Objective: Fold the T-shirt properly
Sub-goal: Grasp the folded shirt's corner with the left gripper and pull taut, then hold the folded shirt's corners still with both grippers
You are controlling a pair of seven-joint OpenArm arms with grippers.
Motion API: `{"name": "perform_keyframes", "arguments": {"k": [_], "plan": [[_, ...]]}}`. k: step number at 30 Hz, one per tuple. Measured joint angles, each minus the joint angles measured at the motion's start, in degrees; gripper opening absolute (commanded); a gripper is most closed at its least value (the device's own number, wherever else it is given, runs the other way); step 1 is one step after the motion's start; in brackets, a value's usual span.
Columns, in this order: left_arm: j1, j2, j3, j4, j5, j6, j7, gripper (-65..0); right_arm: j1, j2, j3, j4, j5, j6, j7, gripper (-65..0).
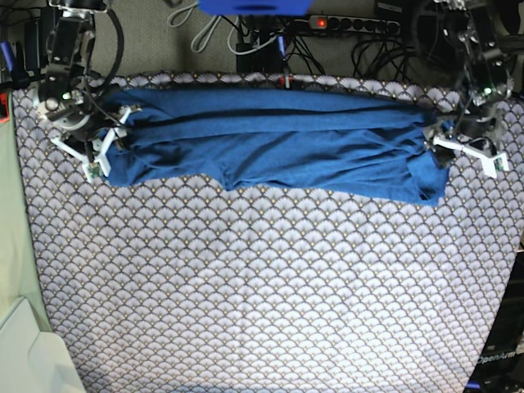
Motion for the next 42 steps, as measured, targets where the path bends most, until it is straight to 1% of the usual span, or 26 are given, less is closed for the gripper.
{"name": "perform_keyframes", "arguments": {"k": [6,8,12,17,21,27,32,42], "plan": [[-3.2,-0.1,0.1,-2.6,0.4,0.1,0.2,-14.9,0.0,0.1,0.0,0.0,0.2,0.0,0.0,-36.0],[-4.3,-0.8,0.3,-4.2,0.4,-0.1,0.1,-14.8,0.0,0.2,0.0,0.0,0.2,0.0,0.0,-36.0],[-5.7,-4.9,5.7,-8.2,0.4,0.2,0.0,-14.9,0.0,0.2,0.0,0.0,0.2,0.0,0.0,-36.0],[-6.6,-6.3,10.8,-9.8,0.0,-0.1,0.1,-14.9,0.0,0.7,0.0,0.0,0.5,0.0,0.0,-36.0],[-8.5,-6.4,11.3,-10.1,0.4,0.0,-0.2,-14.9,0.0,0.8,0.0,0.0,0.6,0.0,-0.1,-36.0],[-8.2,-6.5,11.3,-11.9,0.4,-0.2,-0.3,-15.0,0.0,0.8,0.0,0.0,0.6,0.0,-0.1,-36.0],[-9.0,-6.9,11.2,-16.9,-0.5,-1.2,-3.7,-15.0,0.0,0.8,0.0,-0.1,0.6,0.0,-0.1,-36.0],[-9.2,-7.0,11.2,-17.8,-0.5,-1.2,-4.5,-15.2,0.2,0.8,0.0,-0.1,0.6,0.0,-0.5,-36.0]]}}
